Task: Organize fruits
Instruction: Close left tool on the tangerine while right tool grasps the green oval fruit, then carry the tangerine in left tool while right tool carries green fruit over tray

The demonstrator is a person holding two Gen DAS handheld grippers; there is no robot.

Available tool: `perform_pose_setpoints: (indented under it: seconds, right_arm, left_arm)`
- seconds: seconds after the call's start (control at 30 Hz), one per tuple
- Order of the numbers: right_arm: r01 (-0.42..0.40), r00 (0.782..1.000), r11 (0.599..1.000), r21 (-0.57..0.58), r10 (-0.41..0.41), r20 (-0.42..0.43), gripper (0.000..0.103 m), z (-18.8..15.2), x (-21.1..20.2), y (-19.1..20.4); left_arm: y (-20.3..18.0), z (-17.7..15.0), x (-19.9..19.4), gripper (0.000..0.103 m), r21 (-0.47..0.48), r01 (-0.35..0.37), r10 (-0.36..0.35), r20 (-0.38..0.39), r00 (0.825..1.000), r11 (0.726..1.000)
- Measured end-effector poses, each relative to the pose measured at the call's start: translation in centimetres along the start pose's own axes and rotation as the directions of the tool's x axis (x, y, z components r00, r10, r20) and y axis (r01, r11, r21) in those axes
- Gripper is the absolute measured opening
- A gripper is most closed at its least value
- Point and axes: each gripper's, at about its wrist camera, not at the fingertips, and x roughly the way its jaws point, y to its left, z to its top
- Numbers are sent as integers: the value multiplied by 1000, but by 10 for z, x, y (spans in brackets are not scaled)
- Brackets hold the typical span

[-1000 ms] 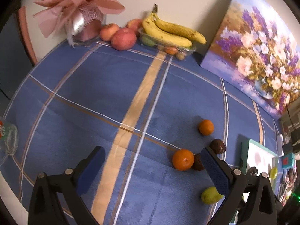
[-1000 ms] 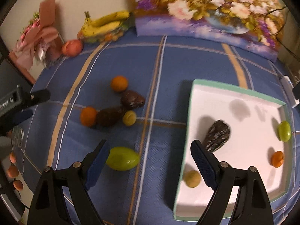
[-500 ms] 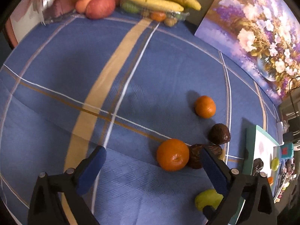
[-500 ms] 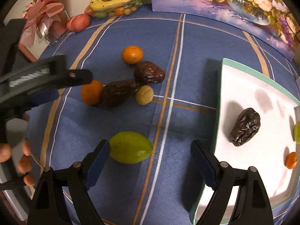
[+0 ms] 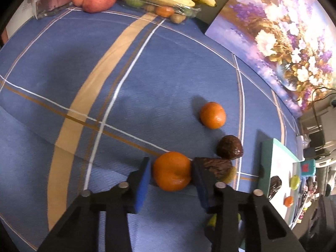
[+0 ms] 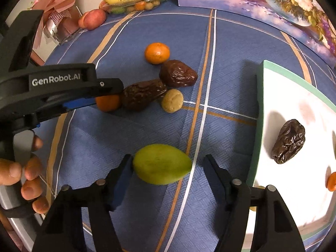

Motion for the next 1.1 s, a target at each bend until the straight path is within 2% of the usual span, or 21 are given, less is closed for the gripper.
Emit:
perform_pose_setpoints:
  seconds: [0.13, 0.43, 0.63, 0.83, 1.1]
  right_arm:
    - [-21, 1000, 1000, -7, 21, 2, 56, 0, 1, 3]
    - [-6, 1000, 1000, -2, 6, 27, 55, 3, -6, 2]
    - [-8, 998, 999, 32, 6, 65, 55, 5, -22, -7]
    - [-4, 992, 997, 81, -6, 123, 56, 8, -45, -24]
    - [69, 982, 980, 186, -100, 161, 56, 2, -71, -64]
  left_arm:
    - [1, 0, 1, 40, -7, 7, -7, 1, 1000, 1000]
    - [8, 0, -5, 39, -29, 11, -11, 16, 1000, 1000]
    - [13, 4, -26, 39, -44, 14, -11, 73, 997, 999]
    - [10, 8, -60, 39, -34, 9, -3, 166, 986, 999]
    - [2, 7, -89, 39, -15, -3, 7, 234, 972, 1000]
